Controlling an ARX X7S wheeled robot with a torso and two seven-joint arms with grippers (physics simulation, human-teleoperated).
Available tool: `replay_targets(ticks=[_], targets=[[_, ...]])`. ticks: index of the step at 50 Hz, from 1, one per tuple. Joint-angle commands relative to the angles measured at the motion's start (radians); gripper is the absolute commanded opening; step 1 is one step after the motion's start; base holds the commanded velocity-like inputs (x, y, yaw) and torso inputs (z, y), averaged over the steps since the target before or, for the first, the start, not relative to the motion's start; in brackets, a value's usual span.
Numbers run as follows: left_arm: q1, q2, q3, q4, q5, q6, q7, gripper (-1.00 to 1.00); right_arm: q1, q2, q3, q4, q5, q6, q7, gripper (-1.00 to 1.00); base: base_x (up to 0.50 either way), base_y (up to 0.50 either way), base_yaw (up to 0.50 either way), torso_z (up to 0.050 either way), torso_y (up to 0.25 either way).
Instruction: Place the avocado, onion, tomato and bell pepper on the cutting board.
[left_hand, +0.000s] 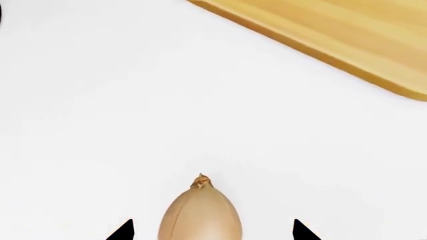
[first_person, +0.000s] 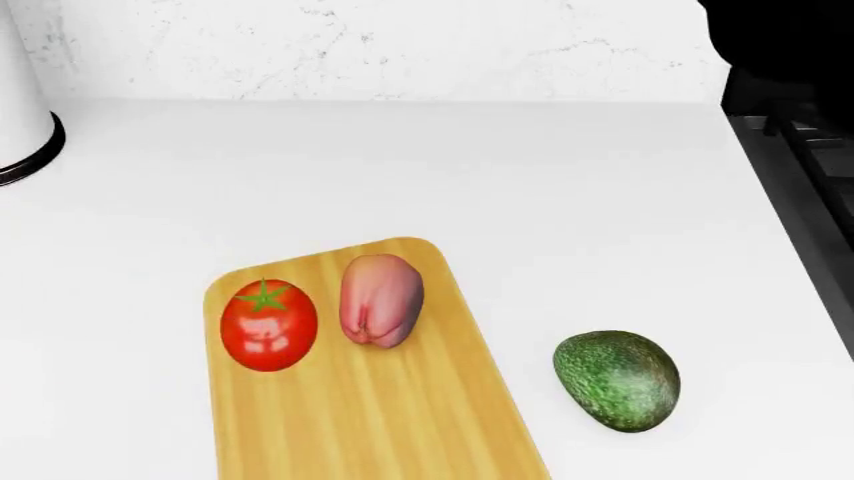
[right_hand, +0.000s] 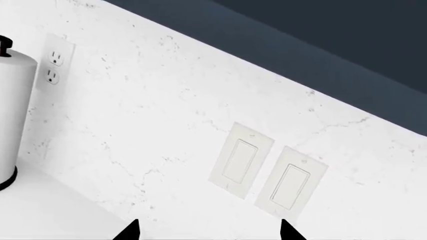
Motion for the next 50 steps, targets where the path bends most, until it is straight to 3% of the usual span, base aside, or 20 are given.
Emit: replay_targets(ticks=[1, 22, 34, 35, 44, 50], targets=[[0.112, -0.025, -0.047, 0.021, 0.151, 0.042, 0.127, 1.0, -0.007, 0.009, 0.003, -0.012, 0.003, 0.002, 0.007, 1.0, 0.0, 0.0, 0.0, 0.0, 0.0], [0.279, -0.096, -0.044, 0.094, 0.412, 0.14, 0.293, 1.0, -0.003, 0.012, 0.01, -0.025, 0.011, 0.014, 0.021, 1.0, 0.0, 0.0, 0.0, 0.0, 0.0], [0.304, -0.098, -0.039, 0.089, 0.473, 0.155, 0.321, 1.0, -0.003, 0.025, 0.017, -0.04, 0.019, 0.022, 0.029, 1.0, 0.0, 0.0, 0.0, 0.0, 0.0], [0.302, -0.094, -0.04, 0.087, 0.477, 0.157, 0.319, -1.0, -0.002, 0.027, 0.017, -0.04, 0.019, 0.023, 0.03, 1.0, 0.0, 0.0, 0.0, 0.0, 0.0], [0.246, -0.052, -0.065, 0.089, 0.465, 0.11, 0.301, -1.0, 0.0, 0.023, 0.015, -0.033, 0.012, 0.023, 0.024, 1.0, 0.0, 0.0, 0.0, 0.0, 0.0], [0.144, 0.035, -0.092, 0.076, 0.399, 0.062, 0.277, -1.0, 0.007, 0.018, 0.012, -0.029, 0.006, 0.027, 0.021, 1.0, 0.0, 0.0, 0.0, 0.0, 0.0]])
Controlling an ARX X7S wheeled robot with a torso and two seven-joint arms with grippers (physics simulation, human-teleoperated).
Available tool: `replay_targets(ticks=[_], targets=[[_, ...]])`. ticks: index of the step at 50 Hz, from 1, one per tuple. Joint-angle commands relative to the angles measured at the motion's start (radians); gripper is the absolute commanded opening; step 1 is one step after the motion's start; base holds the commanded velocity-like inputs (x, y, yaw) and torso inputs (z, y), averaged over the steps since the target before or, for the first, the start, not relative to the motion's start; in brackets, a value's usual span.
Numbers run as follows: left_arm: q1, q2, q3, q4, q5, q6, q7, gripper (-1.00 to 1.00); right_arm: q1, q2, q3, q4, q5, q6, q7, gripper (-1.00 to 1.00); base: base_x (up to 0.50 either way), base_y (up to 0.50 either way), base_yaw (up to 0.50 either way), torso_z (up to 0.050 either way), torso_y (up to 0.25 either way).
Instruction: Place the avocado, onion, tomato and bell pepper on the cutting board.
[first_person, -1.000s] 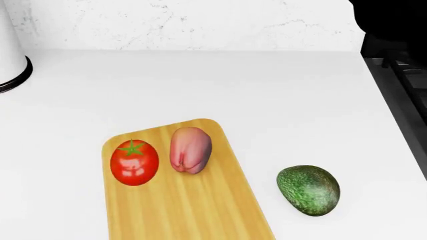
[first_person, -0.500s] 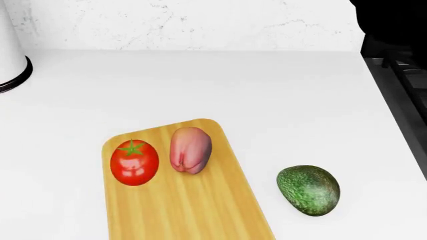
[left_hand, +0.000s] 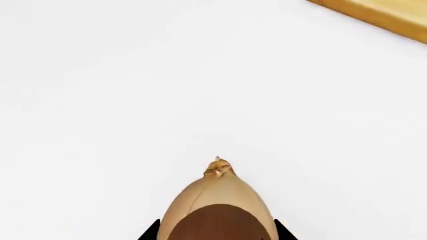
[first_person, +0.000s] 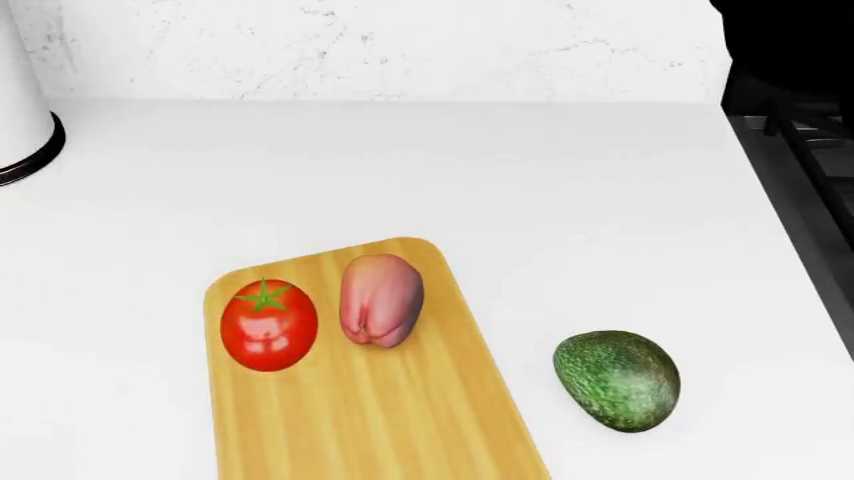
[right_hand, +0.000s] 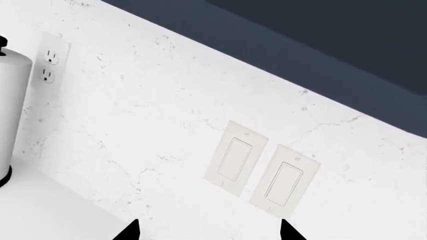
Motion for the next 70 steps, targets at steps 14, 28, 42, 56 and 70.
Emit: replay_targets(ticks=[14, 28, 42, 56, 70], targets=[[-0.239, 0.279, -0.017, -0.076, -0.166, -0.039, -0.095, -1.0, 0.012, -0.012, -0.003, 0.018, -0.014, 0.007, -0.007, 1.0, 0.0, 0.0, 0.0, 0.0, 0.0], [-0.226, 0.437, -0.027, -0.109, -0.111, -0.001, -0.033, -1.0, 0.007, -0.014, -0.006, 0.025, -0.021, 0.006, -0.015, 1.0, 0.0, 0.0, 0.0, 0.0, 0.0], [-0.215, 0.572, -0.048, -0.147, -0.007, 0.03, 0.041, -1.0, 0.011, -0.019, -0.012, 0.044, -0.036, 0.003, -0.033, 1.0, 0.0, 0.0, 0.0, 0.0, 0.001], [-0.174, 0.687, -0.039, -0.215, 0.158, 0.062, 0.135, -1.0, -0.018, -0.012, -0.009, 0.032, -0.033, -0.008, -0.027, 1.0, 0.0, 0.0, 0.0, 0.0, 0.0], [-0.159, 0.719, -0.031, -0.2, 0.154, 0.084, 0.134, -1.0, -0.012, -0.012, -0.007, 0.021, -0.027, 0.005, -0.018, 1.0, 0.0, 0.0, 0.0, 0.0, 0.0]])
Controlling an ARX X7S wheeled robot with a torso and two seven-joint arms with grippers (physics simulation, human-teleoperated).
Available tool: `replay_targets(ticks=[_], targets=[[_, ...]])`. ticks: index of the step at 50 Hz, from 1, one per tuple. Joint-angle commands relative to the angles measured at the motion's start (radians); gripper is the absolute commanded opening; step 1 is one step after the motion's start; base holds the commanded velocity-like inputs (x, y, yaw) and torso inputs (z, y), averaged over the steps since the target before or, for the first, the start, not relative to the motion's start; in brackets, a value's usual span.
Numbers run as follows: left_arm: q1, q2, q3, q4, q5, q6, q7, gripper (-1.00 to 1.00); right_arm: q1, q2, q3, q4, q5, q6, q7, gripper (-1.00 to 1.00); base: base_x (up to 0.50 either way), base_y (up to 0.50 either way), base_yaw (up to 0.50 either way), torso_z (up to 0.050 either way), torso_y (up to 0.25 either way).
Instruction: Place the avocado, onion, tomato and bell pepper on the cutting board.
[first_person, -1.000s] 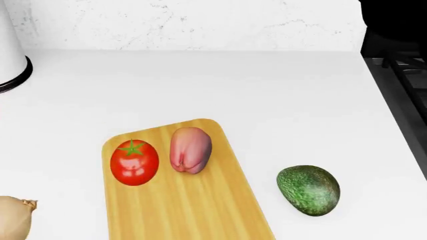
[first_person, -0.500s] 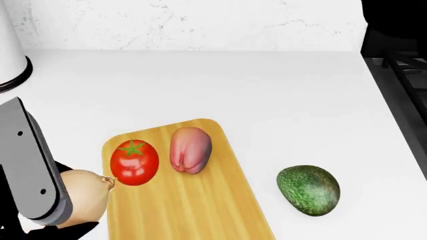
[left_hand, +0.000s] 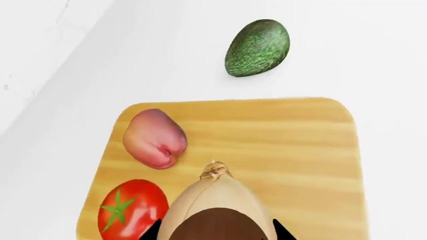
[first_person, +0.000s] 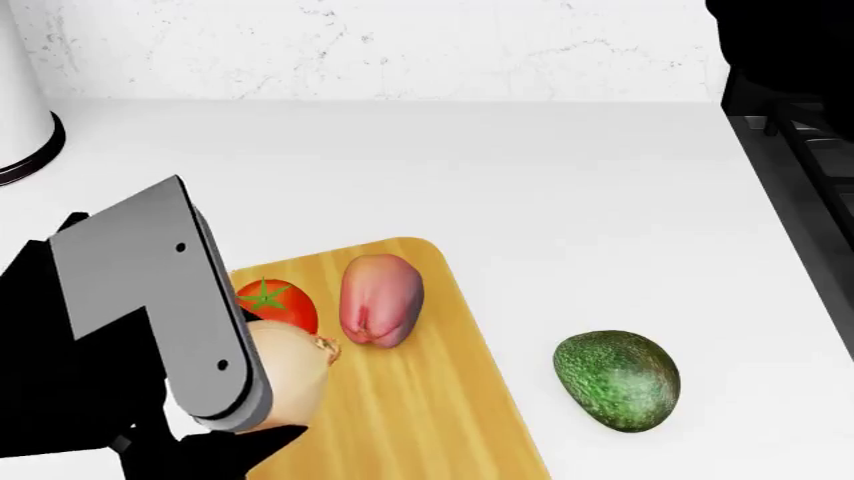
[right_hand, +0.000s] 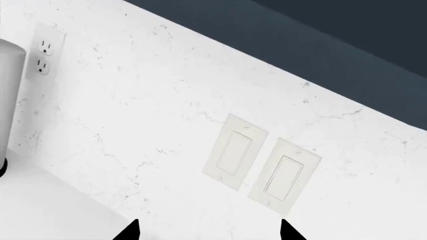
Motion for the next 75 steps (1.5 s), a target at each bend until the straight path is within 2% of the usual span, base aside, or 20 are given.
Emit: replay_targets(ticks=[1, 12, 20, 34, 52, 53, 64, 75], targets=[[0.019, 0.04, 0.005, -0.003, 0.015, 0.027, 0.002, -1.0, 0.001, 0.0, 0.002, -0.008, 0.004, 0.007, 0.006, 1.0, 0.0, 0.0, 0.0, 0.0, 0.0], [0.045, 0.044, 0.01, 0.004, 0.018, 0.048, 0.006, -1.0, 0.001, 0.002, 0.003, -0.006, 0.001, 0.007, 0.003, 1.0, 0.0, 0.0, 0.0, 0.0, 0.001], [0.088, 0.05, 0.021, -0.004, 0.078, 0.067, 0.047, -1.0, 0.001, 0.014, 0.004, -0.012, 0.003, 0.015, 0.006, 1.0, 0.0, 0.0, 0.0, 0.0, 0.0], [0.135, 0.038, 0.038, 0.019, 0.078, 0.085, 0.033, -1.0, -0.01, 0.023, 0.013, -0.03, 0.015, 0.017, 0.023, 1.0, 0.0, 0.0, 0.0, 0.0, 0.0], [0.127, 0.032, 0.047, 0.019, 0.077, 0.08, 0.029, -1.0, -0.014, 0.024, 0.016, -0.034, 0.015, 0.017, 0.025, 1.0, 0.0, 0.0, 0.0, 0.0, 0.001], [0.119, 0.033, 0.046, 0.015, 0.067, 0.078, 0.021, 1.0, -0.014, 0.025, 0.017, -0.035, 0.015, 0.017, 0.025, 1.0, 0.0, 0.0, 0.0, 0.0, 0.0], [0.059, 0.026, 0.034, 0.02, 0.016, 0.063, -0.004, 1.0, -0.005, 0.028, 0.018, -0.034, 0.013, 0.024, 0.024, 1.0, 0.0, 0.0, 0.0, 0.0, 0.0], [-0.005, -0.031, 0.013, 0.051, -0.081, 0.054, -0.049, 1.0, 0.015, 0.016, 0.013, -0.018, 0.005, 0.035, 0.009, 1.0, 0.0, 0.0, 0.0, 0.0, 0.0]])
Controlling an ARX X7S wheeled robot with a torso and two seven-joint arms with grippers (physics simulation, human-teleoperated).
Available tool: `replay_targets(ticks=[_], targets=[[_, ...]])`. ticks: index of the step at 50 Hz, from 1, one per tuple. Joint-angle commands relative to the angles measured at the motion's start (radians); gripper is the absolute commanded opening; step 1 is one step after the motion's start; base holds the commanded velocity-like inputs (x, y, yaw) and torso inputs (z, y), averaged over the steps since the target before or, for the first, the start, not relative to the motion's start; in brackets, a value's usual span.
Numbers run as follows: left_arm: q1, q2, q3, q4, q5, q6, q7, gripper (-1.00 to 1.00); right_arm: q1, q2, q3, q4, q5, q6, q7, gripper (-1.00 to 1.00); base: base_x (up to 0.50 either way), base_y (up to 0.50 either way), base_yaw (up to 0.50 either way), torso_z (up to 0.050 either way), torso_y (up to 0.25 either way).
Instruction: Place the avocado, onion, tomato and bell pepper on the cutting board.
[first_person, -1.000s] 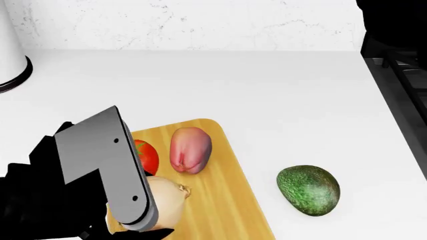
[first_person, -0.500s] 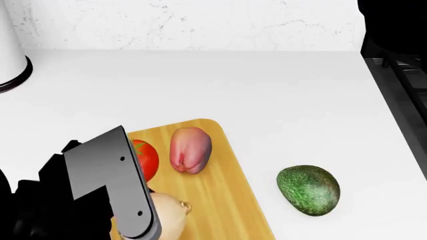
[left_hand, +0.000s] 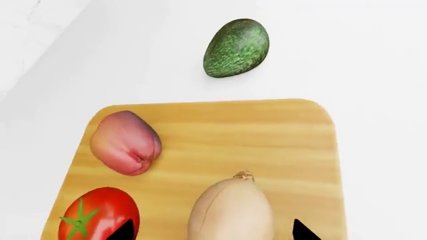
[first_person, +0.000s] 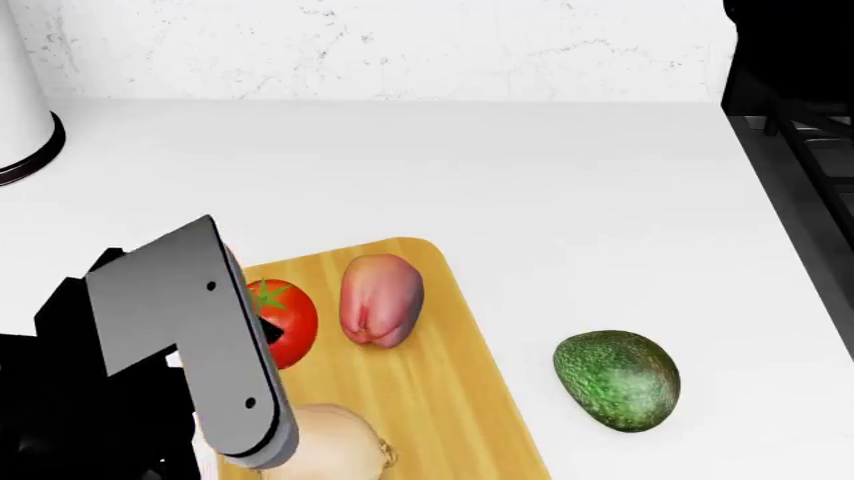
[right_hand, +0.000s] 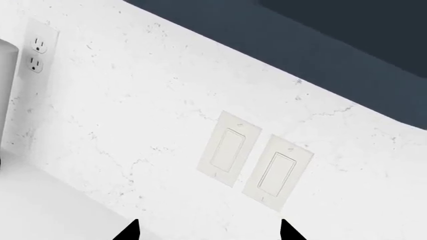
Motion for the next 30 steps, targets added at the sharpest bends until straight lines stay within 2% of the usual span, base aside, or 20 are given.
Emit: replay_targets(ticks=[1, 9, 21, 30], targets=[[-0.055, -0.047, -0.018, 0.026, -0.084, -0.005, -0.043, 1.0, 0.017, -0.006, -0.005, 0.008, -0.005, 0.015, -0.012, 1.0, 0.0, 0.0, 0.0, 0.0, 0.0], [-0.055, -0.155, -0.037, 0.11, -0.186, 0.036, -0.13, 1.0, 0.036, 0.012, -0.036, -0.013, 0.001, 0.079, -0.025, 1.0, 0.0, 0.0, 0.0, 0.0, 0.0], [-0.033, -0.335, -0.083, 0.238, -0.252, 0.128, -0.266, 1.0, 0.101, 0.024, -0.099, -0.058, -0.011, 0.187, -0.084, 1.0, 0.0, 0.0, 0.0, 0.0, 0.0], [-0.004, -0.456, -0.144, 0.251, -0.171, 0.208, -0.304, 1.0, 0.149, 0.021, -0.136, -0.064, -0.021, 0.254, -0.119, 1.0, 0.0, 0.0, 0.0, 0.0, 0.0]])
